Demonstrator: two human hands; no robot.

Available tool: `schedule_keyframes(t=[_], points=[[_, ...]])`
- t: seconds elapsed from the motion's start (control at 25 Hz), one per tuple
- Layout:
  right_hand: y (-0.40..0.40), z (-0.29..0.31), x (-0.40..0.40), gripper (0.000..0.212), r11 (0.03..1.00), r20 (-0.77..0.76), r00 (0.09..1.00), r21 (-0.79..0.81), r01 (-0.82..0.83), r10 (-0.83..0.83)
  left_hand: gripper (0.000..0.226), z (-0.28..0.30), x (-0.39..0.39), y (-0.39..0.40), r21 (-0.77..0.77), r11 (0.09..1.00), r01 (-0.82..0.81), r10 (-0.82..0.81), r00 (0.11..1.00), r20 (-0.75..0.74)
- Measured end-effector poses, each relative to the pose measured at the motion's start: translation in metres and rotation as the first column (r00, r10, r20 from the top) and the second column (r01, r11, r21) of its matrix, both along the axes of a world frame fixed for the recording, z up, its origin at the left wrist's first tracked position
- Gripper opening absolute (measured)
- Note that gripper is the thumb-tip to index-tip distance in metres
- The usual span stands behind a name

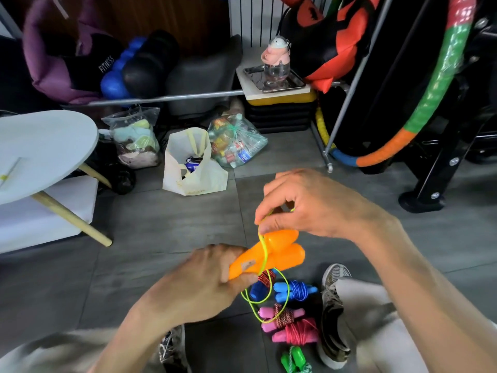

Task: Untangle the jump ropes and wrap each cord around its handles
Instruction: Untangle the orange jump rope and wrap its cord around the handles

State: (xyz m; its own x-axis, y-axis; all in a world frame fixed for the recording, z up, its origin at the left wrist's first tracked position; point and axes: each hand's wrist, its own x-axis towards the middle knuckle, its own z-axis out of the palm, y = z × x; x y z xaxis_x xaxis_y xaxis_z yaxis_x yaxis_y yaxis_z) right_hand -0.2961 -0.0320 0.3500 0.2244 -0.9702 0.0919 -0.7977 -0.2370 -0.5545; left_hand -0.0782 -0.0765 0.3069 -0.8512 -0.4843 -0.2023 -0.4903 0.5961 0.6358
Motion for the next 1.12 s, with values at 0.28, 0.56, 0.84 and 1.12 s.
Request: schedule_keyframes(t=[0.28, 0.56, 0.84, 1.12], points=[[-0.001, -0.008, -0.001, 0.019, 0.917, 0.758, 0.627, 0.362, -0.170, -0.183, 0.038, 0.017, 0.001, 0.011, 0.492, 0.869, 0.050, 0.182, 0.893, -0.411], [-0.006, -0.033, 0.038, 0.022, 0.915, 0.807, 0.482, 0.402, -0.024, -0.342, 0.040, 0.011, -0.003, 0.014, 0.721, 0.669, -0.183, 0.622, 0.669, -0.407], [-0.005, -0.030, 0.051, 0.041, 0.907, 0.848, 0.392, 0.415, -0.072, -0.357, 0.018, 0.019, -0.002, 0.005, 0.678, 0.666, -0.310, 0.710, 0.543, -0.449], [-0.010, -0.037, 0.050, 0.040, 0.920, 0.919, 0.102, 0.387, -0.065, -0.380, 0.042, 0.018, 0.004, -0.004, 0.751, 0.584, -0.308, 0.765, 0.519, -0.382]])
